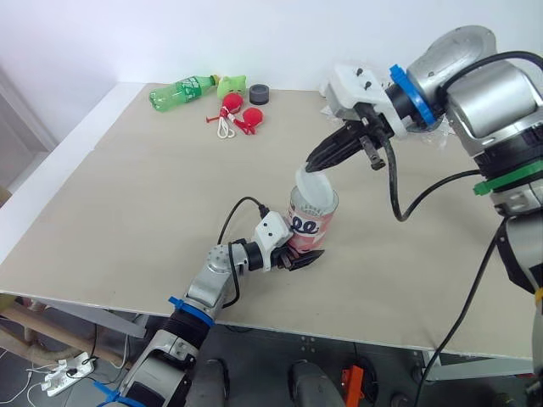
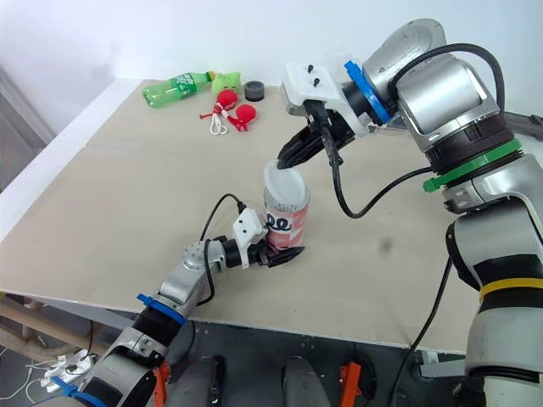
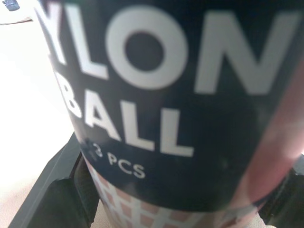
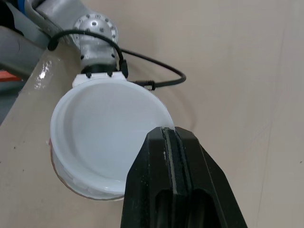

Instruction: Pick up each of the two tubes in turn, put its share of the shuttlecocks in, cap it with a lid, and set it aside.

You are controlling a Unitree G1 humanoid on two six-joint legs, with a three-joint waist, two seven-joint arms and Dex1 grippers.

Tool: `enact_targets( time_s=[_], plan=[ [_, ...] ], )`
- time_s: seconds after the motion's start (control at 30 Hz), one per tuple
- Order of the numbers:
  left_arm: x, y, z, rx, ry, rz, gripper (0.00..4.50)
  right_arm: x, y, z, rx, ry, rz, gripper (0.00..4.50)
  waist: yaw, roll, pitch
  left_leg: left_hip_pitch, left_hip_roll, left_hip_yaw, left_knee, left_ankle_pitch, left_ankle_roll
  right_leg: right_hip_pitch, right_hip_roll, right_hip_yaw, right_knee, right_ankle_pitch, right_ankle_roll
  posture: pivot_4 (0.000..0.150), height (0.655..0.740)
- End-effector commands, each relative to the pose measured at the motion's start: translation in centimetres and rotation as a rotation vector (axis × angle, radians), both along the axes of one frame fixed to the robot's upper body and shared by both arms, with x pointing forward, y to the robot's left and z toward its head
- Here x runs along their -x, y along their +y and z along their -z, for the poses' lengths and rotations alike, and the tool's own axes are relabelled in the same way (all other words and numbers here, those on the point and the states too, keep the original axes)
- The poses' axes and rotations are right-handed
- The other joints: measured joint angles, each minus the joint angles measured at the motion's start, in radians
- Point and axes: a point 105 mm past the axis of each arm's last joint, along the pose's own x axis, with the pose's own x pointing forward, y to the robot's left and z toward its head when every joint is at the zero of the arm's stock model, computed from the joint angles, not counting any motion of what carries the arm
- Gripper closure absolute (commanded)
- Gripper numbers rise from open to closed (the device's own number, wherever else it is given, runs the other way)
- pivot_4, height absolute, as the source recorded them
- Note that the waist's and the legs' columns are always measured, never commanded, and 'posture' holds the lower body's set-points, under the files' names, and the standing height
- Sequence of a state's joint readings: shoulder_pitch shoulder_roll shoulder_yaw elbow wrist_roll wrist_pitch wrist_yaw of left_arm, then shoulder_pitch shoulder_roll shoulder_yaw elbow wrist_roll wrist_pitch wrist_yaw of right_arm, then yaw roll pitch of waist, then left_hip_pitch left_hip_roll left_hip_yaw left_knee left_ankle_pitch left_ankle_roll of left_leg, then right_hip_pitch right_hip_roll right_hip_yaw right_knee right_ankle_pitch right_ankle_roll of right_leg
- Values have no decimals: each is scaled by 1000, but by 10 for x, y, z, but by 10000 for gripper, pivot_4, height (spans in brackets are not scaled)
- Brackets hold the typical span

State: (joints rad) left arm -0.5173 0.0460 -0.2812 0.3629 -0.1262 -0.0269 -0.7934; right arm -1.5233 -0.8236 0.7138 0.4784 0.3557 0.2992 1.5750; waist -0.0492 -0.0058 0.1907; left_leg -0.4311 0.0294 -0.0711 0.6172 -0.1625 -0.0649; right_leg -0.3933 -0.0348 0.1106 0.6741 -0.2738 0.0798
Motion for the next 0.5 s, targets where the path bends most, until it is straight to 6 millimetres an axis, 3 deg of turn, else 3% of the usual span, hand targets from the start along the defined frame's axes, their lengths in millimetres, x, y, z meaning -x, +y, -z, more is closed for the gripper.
enact_targets(
  time_s=[0.03,0.27,0.5],
  plan=[
    [2,-4,1,-3,-6,7,8510,8,2,-20,16,-58,-55,44146,0,0,0,0,0,0,0,0,0,0,0,0,0,0,0,1500,7400],
    [2,-4,1,-5,-8,11,8510,12,0,-24,6,-51,-58,44146,0,0,0,0,0,0,0,0,0,0,0,0,0,0,0,1500,7400],
    [2,-5,1,-5,-7,15,8510,12,-5,-10,53,-31,-59,44146,0,0,0,0,0,0,0,0,0,0,0,0,0,0,0,1500,7400]
  ],
)
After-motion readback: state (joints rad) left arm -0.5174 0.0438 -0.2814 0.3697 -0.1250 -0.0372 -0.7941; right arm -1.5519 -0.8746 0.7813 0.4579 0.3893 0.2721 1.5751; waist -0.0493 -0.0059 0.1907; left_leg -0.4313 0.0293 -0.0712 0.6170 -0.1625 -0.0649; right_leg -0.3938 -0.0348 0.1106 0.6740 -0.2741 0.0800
